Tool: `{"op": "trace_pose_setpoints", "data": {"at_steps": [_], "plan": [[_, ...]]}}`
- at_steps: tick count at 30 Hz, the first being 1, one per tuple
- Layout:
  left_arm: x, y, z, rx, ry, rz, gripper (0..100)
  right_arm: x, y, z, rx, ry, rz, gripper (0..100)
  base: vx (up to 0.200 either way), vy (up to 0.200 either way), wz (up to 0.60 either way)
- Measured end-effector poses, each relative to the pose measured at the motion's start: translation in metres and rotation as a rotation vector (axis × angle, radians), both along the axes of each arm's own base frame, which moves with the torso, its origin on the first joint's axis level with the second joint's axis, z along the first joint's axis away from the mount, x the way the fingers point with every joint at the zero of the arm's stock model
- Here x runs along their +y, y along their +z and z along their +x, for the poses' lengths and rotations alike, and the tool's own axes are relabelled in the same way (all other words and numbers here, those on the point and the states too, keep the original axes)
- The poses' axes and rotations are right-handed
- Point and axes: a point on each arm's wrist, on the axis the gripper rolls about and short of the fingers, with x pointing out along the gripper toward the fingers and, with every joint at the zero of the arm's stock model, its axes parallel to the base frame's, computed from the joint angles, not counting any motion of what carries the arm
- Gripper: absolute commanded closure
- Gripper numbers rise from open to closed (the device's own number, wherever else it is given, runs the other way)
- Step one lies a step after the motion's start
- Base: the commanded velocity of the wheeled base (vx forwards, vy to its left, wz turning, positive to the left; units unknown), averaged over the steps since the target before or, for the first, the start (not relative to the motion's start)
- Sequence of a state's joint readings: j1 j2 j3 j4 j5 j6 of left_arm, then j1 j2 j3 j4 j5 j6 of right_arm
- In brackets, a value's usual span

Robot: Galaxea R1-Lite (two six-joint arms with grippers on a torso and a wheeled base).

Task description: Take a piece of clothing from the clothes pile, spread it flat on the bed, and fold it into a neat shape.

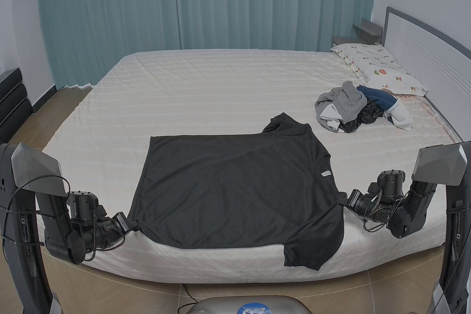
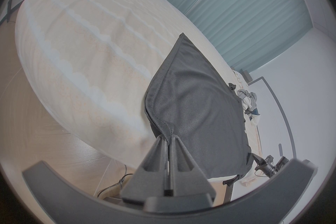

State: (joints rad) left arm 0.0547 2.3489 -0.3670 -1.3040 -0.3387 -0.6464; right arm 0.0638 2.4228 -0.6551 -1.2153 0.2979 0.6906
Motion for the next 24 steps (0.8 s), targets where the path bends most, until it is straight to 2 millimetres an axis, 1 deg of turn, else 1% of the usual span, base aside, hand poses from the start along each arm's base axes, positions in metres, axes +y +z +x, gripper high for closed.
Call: {"op": "trace_pose_setpoints", "data": {"at_steps": [5, 9, 10, 15, 17, 21, 24], "plan": [[0.000, 0.001, 0.001, -0.001, 0.004, -0.007, 100, -0.003, 0.009, 0.025, -0.070, -0.028, 0.020, 100, 0.000, 0.000, 0.00], [0.000, 0.001, 0.002, -0.004, 0.006, -0.009, 100, -0.006, 0.008, 0.034, -0.086, -0.039, 0.031, 100, 0.000, 0.000, 0.00], [0.000, 0.001, 0.002, -0.004, 0.006, -0.009, 100, -0.007, 0.007, 0.035, -0.087, -0.040, 0.032, 0, 0.000, 0.000, 0.00], [0.000, 0.001, 0.002, -0.006, 0.006, -0.009, 100, -0.009, 0.008, 0.044, -0.152, -0.051, 0.046, 0, 0.000, 0.000, 0.00], [0.000, 0.001, 0.002, -0.006, 0.006, -0.009, 100, -0.010, 0.008, 0.045, -0.173, -0.057, 0.053, 0, 0.000, 0.000, 0.00], [0.000, 0.001, 0.002, -0.005, 0.006, -0.010, 100, -0.014, 0.002, 0.034, -0.150, -0.045, 0.066, 0, 0.000, 0.000, 0.00], [0.000, 0.001, 0.002, -0.005, 0.006, -0.010, 100, -0.020, 0.004, 0.023, -0.132, -0.023, 0.085, 0, 0.000, 0.000, 0.00]]}}
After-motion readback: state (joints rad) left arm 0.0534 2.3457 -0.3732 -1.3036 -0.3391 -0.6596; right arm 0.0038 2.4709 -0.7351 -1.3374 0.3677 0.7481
